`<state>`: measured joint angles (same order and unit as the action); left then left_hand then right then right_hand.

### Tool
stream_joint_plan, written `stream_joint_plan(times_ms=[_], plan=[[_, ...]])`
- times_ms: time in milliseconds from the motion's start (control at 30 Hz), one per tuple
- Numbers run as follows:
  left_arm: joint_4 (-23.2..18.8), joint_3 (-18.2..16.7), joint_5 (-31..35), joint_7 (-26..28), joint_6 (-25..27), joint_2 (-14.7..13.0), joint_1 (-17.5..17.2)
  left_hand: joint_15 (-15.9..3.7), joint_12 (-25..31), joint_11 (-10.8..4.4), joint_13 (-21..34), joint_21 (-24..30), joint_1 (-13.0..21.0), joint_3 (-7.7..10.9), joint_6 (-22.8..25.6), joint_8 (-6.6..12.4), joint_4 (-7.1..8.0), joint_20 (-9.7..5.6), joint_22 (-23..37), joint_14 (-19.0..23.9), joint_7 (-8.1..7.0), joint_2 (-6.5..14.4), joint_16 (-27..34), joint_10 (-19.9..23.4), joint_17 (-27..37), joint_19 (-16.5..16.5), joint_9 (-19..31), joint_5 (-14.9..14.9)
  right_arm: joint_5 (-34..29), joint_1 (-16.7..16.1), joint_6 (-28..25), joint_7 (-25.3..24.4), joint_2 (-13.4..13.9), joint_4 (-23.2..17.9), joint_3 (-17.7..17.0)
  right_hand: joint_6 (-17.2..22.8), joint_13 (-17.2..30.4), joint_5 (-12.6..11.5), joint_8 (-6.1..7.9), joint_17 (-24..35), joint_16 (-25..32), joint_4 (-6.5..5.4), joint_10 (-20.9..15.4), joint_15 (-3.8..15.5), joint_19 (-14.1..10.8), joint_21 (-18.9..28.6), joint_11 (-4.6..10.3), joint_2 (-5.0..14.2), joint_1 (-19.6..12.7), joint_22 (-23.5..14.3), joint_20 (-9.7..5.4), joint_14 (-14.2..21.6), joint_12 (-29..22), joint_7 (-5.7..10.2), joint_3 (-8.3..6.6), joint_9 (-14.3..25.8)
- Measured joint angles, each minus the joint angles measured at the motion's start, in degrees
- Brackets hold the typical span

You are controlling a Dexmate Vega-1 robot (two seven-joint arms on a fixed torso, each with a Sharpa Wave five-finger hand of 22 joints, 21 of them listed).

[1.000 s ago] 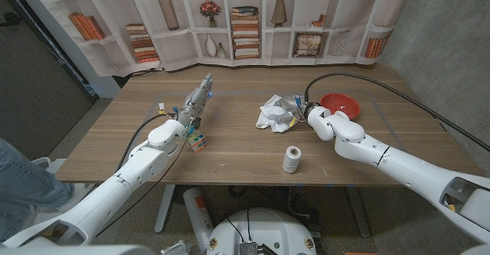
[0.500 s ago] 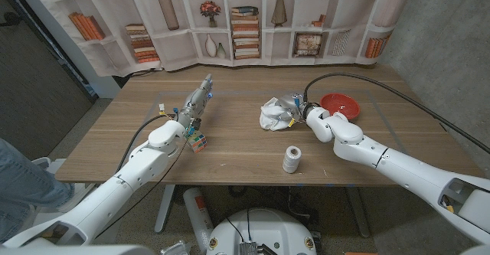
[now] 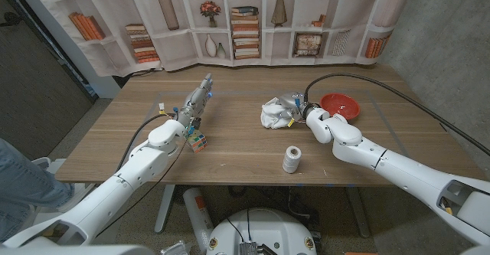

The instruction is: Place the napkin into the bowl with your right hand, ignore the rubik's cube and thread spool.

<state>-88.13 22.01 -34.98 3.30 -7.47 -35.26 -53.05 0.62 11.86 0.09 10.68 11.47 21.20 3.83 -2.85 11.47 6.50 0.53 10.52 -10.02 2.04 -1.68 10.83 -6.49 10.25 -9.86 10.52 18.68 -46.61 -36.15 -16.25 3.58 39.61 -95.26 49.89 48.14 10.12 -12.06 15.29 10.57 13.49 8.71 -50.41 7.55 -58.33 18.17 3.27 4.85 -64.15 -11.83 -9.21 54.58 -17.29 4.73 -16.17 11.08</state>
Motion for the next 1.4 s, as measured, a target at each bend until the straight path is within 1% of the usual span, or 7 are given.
stream_joint_plan(times_ms=[100, 300, 533, 700, 833, 933, 1400], plan=[[0.04, 0.04, -0.01, -0.05, 0.0, 0.0, 0.08, 0.0, 0.0, 0.0, 0.0, 0.0, -0.13, -0.06, 0.0, 0.0, 0.06, 0.0, 0.0, 0.0, 0.0, 0.13, 0.0, 0.0, 0.0, 0.0, 0.0, 0.0, 0.18, -0.06, -0.06, -0.21, 0.0, -0.08, -0.07, 1.28, 0.0, 0.55, -0.27, 0.01, 0.0, 0.0, -1.45, 0.77, -0.8, 0.56, 0.43, 0.31, -0.47, -0.19, -0.42, 1.24, 0.0, 0.2, 0.0, 0.0], [0.05, 0.07, -0.01, -0.09, 0.24, -0.06, 0.2, 0.0, 0.0, 0.0, 0.0, 0.0, -0.13, -0.23, 0.0, 0.0, -0.12, 0.22, 0.0, 0.0, 0.0, 0.13, 0.0, 0.0, 0.0, -0.22, 0.0, 0.0, 0.53, -0.26, -0.29, -0.57, 0.03, -0.65, -0.3, 2.34, 0.16, 1.08, -0.28, 0.25, 0.0, -0.13, -2.73, 1.2, -1.2, 1.13, 1.12, 0.98, -1.14, -0.34, -0.41, 2.64, 0.66, 0.5, -0.23, 0.23], [0.0, 0.09, -0.01, -0.16, 0.57, -0.21, 0.33, 0.0, 0.0, 0.0, 0.0, 0.0, -0.13, -0.23, 0.0, 0.0, -0.11, 0.21, 0.0, 0.0, 0.0, 0.13, 0.0, 0.0, 0.0, -0.22, 0.0, 0.0, 0.91, -0.63, -0.48, -1.07, 0.26, -1.58, -0.79, 3.97, 0.16, 1.52, -0.39, 0.25, -0.02, -0.18, -4.05, 1.48, -1.2, 1.56, 0.41, 1.49, -1.66, -0.6, -0.41, 3.39, 1.0, 0.08, -0.28, 0.27], [-0.14, 0.1, 0.05, -0.17, 0.65, -0.33, 0.41, 0.0, 0.0, 0.0, 0.0, 0.0, -0.13, -0.22, 0.0, 0.0, -0.1, 0.21, 0.0, 0.0, 0.0, 0.13, 0.0, 0.0, 0.0, -0.21, 0.0, 0.0, 1.19, -0.94, -0.68, -1.29, 0.48, -2.28, -1.26, 4.7, 0.15, 1.97, -0.43, 0.24, -0.4, -0.42, -4.91, 1.89, -1.19, 1.56, 0.43, 1.49, -1.67, -0.6, -0.41, 4.21, 1.0, 0.19, -0.52, 0.53], [-0.31, 0.13, 0.2, -0.17, 0.7, -0.39, 0.5, 0.0, 0.0, 0.0, 0.0, 0.0, 0.17, -0.22, 0.0, 0.0, -0.1, 0.21, 0.0, 0.0, 0.0, 0.43, 0.0, 0.0, 0.0, -0.21, 0.16, 0.0, 1.41, -1.13, -0.98, -1.36, 0.62, -2.81, -1.55, 5.14, 0.13, 1.98, -0.44, 0.23, -0.4, -0.42, -5.49, 2.21, -1.41, 2.01, 1.02, 1.78, -1.97, -0.6, -0.62, 4.73, 1.01, 0.17, -0.52, 0.53], [-0.38, 0.15, 0.28, -0.17, 0.72, -0.4, 0.57, 0.0, 0.0, 0.0, 0.0, 0.0, 0.17, -0.22, 0.0, 0.0, -0.1, 0.21, 0.0, 0.0, 0.0, 0.43, 0.0, 0.0, 0.0, -0.21, 0.3, 0.0, 1.5, -1.26, -1.21, -1.41, 0.73, -3.2, -1.77, 5.33, 0.12, 1.99, -0.45, 0.23, -0.4, -0.42, -5.8, 2.3, -1.4, 2.06, 0.72, 1.86, -2.18, -0.6, -0.62, 4.82, 1.01, 0.17, -0.52, 0.53], [-0.63, 0.19, 0.48, -0.08, 0.74, -0.41, 0.63, 0.0, 0.0, 0.0, 0.14, 0.0, 0.17, -0.37, -0.01, 0.0, -0.26, 0.21, 0.0, 0.0, 0.0, 0.43, 0.0, 0.0, 0.0, -0.21, 0.3, 0.0, 1.67, -1.62, -1.81, -0.87, 1.4, -5.38, -2.61, 5.71, 0.12, 2.02, -0.66, 0.24, -0.86, -0.42, -5.79, 2.29, -1.4, 2.45, 0.72, 1.86, -2.18, -0.84, -0.61, 4.81, 1.99, 0.39, -0.51, 0.5]])
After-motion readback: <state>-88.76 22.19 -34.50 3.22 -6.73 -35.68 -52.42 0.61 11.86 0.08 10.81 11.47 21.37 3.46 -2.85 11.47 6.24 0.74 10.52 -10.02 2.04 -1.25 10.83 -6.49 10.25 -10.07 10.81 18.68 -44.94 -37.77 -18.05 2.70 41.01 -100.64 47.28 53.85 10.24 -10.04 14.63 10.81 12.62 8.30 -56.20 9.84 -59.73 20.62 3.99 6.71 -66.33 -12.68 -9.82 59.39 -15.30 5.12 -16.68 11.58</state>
